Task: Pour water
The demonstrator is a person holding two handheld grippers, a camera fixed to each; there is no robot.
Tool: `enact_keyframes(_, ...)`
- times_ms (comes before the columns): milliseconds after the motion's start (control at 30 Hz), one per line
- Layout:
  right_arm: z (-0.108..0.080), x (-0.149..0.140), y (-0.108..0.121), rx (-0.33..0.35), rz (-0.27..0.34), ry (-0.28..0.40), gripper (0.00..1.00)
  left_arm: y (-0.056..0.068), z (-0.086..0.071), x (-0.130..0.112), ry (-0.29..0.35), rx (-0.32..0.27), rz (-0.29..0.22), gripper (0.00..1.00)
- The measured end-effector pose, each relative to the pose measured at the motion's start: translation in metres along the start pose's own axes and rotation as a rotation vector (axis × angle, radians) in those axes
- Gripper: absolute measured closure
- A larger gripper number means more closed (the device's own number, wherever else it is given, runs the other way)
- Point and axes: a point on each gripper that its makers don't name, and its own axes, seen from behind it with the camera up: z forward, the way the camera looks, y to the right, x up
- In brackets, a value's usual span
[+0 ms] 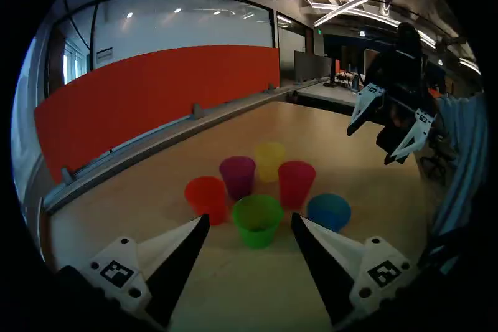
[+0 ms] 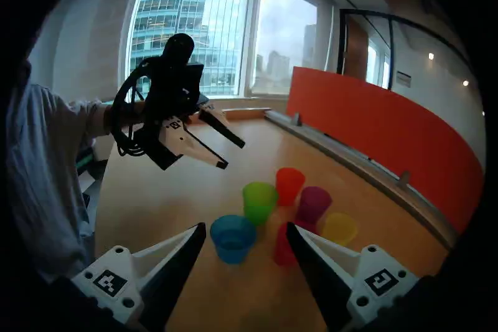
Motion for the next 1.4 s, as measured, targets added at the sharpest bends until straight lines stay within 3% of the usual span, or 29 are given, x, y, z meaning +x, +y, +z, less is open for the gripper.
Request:
enact_keyframes(600,0.027,-0.037,-0.004,0.037,0.002,-0.065,0.00,0.011,0.032,-0.036,-0.117,-0.072,0.011,0.02)
enact_keyframes(1000,0.042,-0.052,-0.005,0.057,0.000,-0.093,0.00,0.010,0.060,-0.057,-0.181,-0.101,-0.002,0.02)
enact_keyframes(1400,0.049,-0.055,-0.003,0.063,-0.004,-0.101,0.00,0.008,0.084,-0.059,-0.199,-0.114,-0.003,0.02)
